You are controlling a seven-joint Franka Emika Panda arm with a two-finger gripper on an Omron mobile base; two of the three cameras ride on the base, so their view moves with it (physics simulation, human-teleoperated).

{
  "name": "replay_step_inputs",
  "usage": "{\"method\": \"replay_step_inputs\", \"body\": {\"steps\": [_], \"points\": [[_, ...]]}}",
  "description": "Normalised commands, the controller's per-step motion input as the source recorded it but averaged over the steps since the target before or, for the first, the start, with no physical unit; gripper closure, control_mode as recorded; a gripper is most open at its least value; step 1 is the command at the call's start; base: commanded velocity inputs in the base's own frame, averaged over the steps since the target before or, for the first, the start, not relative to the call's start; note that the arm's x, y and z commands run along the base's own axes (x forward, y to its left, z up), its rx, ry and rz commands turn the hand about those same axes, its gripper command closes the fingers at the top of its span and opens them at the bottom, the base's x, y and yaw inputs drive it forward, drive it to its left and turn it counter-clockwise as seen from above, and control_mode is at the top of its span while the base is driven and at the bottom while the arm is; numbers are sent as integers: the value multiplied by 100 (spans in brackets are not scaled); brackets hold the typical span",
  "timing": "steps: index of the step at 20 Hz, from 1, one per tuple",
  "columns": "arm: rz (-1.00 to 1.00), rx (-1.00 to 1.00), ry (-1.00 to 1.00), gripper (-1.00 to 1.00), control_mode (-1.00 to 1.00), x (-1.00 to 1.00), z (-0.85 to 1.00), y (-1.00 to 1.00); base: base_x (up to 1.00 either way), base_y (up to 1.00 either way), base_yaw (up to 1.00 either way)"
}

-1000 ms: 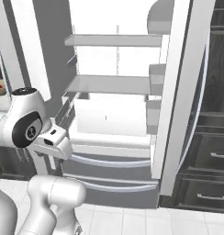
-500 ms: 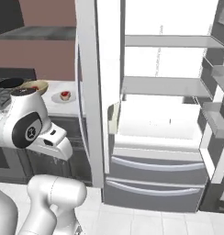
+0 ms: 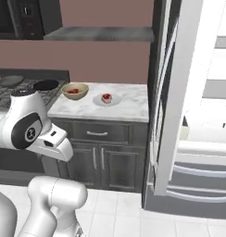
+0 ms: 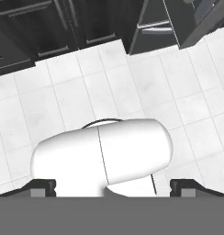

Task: Place one of the steaks on the plate and the other in the bowl. Then place the bowl in the fridge.

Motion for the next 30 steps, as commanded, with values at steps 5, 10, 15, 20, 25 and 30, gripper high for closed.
{"method": "replay_step_inputs", "body": {"steps": [5,10,15,20,25,30], "points": [[0,0,0,-100,100,0,0,0,63,100,-4],[0,0,0,-100,100,0,0,0,77,72,-7],[0,0,0,-100,100,0,0,0,84,7,2],[0,0,0,-100,100,0,0,0,49,-21,9],[0,0,0,-100,100,0,0,0,45,-17,10],[0,0,0,-100,100,0,0,0,32,-40,10]]}}
